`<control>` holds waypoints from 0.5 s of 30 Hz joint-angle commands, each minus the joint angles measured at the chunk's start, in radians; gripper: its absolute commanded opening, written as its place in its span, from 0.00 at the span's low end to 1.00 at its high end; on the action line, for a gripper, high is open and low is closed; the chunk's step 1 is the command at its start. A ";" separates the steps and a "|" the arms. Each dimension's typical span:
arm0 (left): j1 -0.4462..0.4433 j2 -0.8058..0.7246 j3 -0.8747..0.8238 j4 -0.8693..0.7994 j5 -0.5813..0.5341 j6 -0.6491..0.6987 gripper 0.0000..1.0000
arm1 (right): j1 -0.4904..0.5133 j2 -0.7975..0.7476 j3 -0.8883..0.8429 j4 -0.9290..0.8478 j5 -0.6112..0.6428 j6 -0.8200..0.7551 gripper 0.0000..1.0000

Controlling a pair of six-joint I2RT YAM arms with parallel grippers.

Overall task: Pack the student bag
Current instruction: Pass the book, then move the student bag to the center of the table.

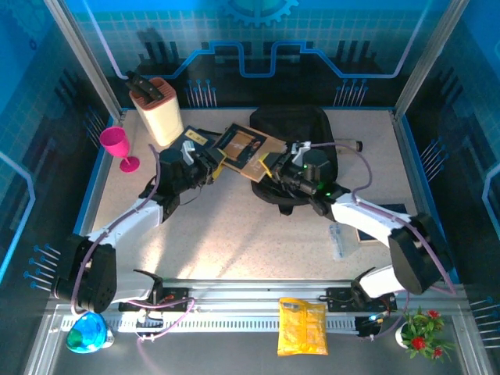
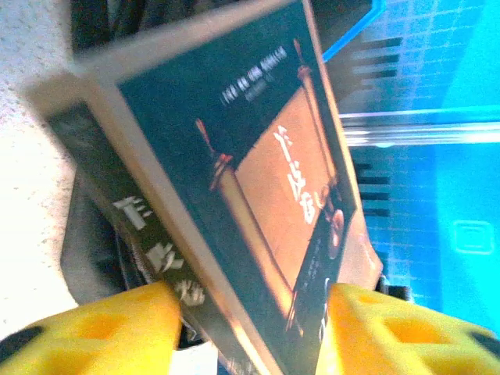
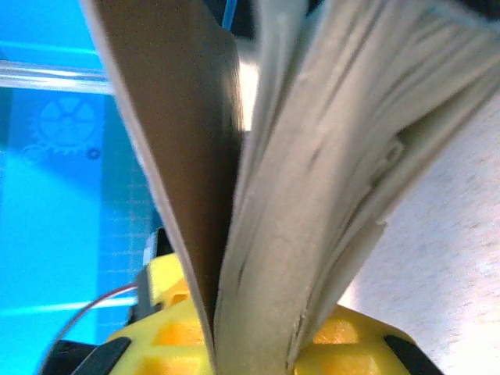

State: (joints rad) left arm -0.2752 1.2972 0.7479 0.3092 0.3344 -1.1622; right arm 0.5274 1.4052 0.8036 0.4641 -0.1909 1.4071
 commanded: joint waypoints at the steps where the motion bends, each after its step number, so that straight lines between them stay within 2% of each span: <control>1: -0.046 0.015 0.127 -0.278 -0.063 0.250 0.62 | -0.059 -0.132 -0.002 -0.165 0.092 -0.211 0.14; 5: -0.104 0.147 0.266 -0.410 -0.082 0.393 0.68 | -0.145 -0.257 -0.007 -0.368 0.142 -0.349 0.13; 11: -0.189 0.431 0.548 -0.536 -0.068 0.520 0.68 | -0.280 -0.408 0.009 -0.647 0.216 -0.521 0.14; 15: -0.228 0.626 0.759 -0.639 -0.085 0.589 0.65 | -0.369 -0.440 0.037 -0.813 0.242 -0.591 0.14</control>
State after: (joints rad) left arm -0.4782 1.8408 1.3945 -0.1993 0.2684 -0.6842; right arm 0.2047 0.9913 0.8001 -0.2005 0.0032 0.9310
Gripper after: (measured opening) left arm 0.656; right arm 0.171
